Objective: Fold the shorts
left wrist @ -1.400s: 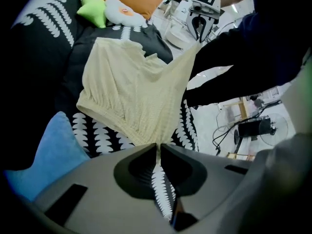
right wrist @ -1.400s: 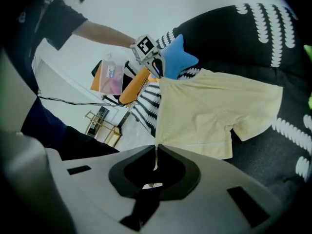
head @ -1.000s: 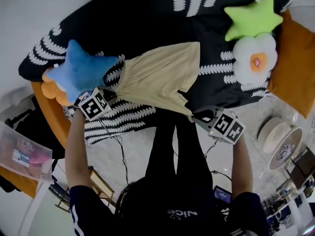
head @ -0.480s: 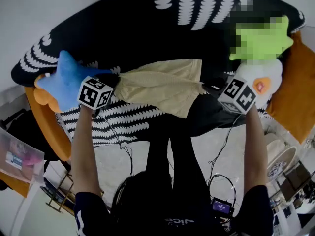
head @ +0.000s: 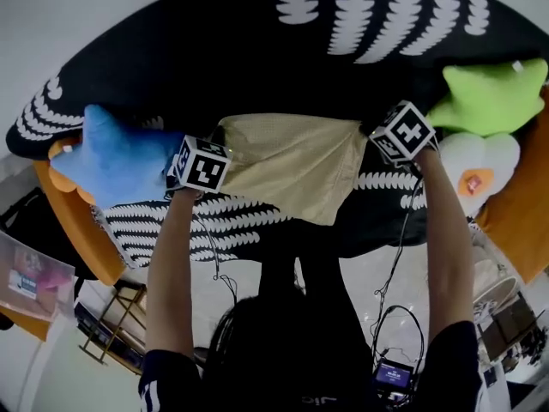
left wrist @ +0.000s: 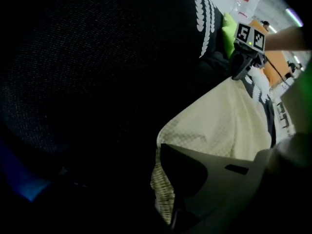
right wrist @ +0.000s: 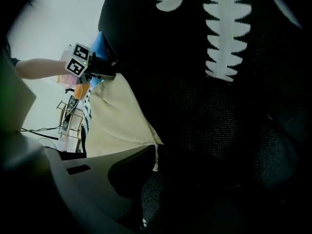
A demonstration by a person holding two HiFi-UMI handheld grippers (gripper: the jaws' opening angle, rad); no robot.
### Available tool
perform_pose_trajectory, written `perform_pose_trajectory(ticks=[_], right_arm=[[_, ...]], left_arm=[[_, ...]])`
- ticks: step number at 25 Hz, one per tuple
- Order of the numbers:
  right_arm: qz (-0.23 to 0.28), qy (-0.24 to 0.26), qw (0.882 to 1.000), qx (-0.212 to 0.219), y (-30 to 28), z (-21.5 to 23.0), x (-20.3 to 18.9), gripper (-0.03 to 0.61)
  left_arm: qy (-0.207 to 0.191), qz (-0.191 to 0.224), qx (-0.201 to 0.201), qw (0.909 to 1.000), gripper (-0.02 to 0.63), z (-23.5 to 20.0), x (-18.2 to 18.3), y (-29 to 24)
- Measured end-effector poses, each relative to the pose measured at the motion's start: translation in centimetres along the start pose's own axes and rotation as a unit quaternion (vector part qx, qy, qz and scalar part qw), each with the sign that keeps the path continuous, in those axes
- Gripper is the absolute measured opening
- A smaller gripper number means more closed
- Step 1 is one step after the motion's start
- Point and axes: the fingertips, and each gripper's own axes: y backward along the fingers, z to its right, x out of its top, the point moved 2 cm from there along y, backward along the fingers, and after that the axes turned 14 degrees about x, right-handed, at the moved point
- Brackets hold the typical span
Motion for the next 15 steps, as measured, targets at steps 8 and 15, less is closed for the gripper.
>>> perform_pose_trajectory(ticks=[8,15], right_arm=[[0.059,-0.045,0.997,0.01,1.0,1.8,0.7,0.1],[0.161,-0.069,0.983,-0.044,4.4,2.1,1.8,0.256]], left_arm=[[0.12,0.05,0.058,0.9898,0.138,-1.1,1.2,-0.2],[0.321,0.122,0.06,0.9372,0.279,-3.1,0.7,6.5]])
